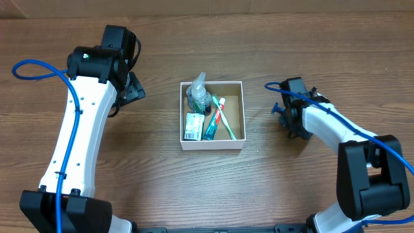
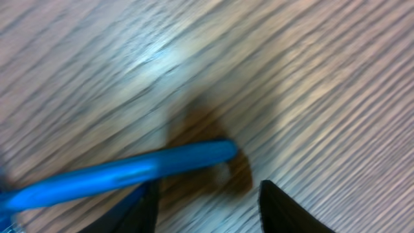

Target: Pack container

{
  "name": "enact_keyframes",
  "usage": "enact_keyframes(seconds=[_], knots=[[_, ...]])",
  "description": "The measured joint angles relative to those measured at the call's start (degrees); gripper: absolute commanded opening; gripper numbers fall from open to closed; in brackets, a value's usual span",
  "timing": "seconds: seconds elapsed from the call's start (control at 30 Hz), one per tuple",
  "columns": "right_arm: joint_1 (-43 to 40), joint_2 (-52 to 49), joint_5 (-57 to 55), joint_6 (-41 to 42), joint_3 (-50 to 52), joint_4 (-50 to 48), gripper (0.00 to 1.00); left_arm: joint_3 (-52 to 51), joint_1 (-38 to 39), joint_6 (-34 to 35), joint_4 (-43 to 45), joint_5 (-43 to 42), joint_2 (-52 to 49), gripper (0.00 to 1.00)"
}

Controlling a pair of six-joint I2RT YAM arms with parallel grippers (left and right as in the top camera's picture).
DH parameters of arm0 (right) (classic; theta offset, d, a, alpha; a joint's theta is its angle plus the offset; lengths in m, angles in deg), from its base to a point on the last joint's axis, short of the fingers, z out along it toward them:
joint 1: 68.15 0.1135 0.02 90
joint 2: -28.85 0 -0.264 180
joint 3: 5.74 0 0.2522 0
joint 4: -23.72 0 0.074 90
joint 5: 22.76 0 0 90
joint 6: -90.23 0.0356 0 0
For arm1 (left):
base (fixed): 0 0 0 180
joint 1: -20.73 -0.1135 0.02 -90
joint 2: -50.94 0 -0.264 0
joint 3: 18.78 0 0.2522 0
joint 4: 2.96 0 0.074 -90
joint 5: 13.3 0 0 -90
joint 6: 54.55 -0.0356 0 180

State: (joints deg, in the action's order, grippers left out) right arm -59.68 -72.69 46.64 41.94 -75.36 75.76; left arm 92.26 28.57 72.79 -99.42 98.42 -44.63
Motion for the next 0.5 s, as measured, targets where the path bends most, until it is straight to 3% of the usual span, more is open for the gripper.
enact_keyframes(seconds=[0.2, 0.33, 0.37, 0.5], knots=[[-3.21, 0.00, 1.38, -3.02, 0.09, -0.85, 0.68, 0.00, 0.00, 0.00, 0.00, 0.00, 0.00, 1.00], [-4.04, 0.00, 2.19, -3.85, 0.11, -0.02, 0.69, 0.00, 0.00, 0.00, 0.00, 0.00, 0.00, 1.00], [-4.04, 0.00, 2.21, -4.28, 0.11, 0.07, 0.76, 0.00, 0.00, 0.00, 0.00, 0.00, 0.00, 1.00], [-4.11, 0.00, 1.99, -13.22, 0.02, -0.59, 0.76, 0.00, 0.00, 0.00, 0.00, 0.00, 0.00, 1.00]])
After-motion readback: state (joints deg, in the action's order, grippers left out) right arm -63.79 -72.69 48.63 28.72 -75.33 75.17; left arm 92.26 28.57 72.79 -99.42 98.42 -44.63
